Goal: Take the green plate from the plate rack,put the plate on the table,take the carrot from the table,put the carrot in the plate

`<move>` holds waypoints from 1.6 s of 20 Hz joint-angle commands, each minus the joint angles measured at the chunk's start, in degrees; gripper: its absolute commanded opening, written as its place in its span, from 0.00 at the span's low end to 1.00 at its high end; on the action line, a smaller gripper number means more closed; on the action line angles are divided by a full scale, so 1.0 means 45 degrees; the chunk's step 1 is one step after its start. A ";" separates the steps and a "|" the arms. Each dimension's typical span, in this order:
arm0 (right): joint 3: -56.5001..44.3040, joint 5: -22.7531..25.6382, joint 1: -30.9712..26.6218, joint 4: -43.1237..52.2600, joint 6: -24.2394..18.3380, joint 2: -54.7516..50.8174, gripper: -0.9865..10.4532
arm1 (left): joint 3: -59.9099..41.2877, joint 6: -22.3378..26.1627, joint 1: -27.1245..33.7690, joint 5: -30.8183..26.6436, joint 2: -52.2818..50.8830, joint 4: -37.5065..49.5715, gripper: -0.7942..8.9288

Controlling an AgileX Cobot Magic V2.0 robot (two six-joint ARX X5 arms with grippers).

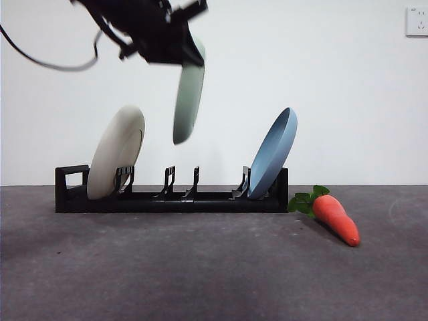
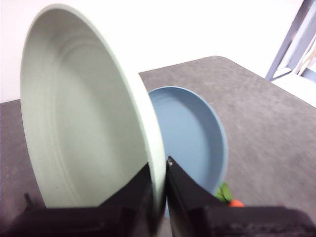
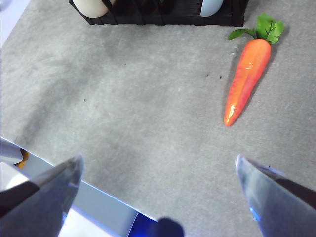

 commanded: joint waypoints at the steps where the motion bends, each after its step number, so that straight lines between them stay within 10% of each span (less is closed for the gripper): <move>1: 0.0019 0.0039 0.0019 0.0068 -0.0073 0.0000 0.66 | -0.0029 0.1438 -0.0622 -0.0029 -0.1423 -0.1447 0.07; 7: 0.0019 0.0039 0.0019 0.0068 -0.0068 0.0000 0.66 | -0.0029 0.4765 -0.3973 -0.4226 -0.3886 -0.7096 0.07; 13: 0.0019 0.0039 0.0015 0.0078 -0.0068 0.0005 0.66 | -0.0427 0.5236 -0.6737 -0.7417 -0.2492 -0.9675 0.07; 27: 0.0019 0.0049 0.0015 0.0083 -0.0073 0.0005 0.66 | -0.1413 0.5552 -0.7436 -0.8004 0.3050 -0.7504 0.07; 32: 0.0019 0.0039 0.0015 0.0350 -0.0073 0.0374 0.66 | -0.1413 0.4517 -0.7334 -0.5940 0.3405 -0.7810 0.22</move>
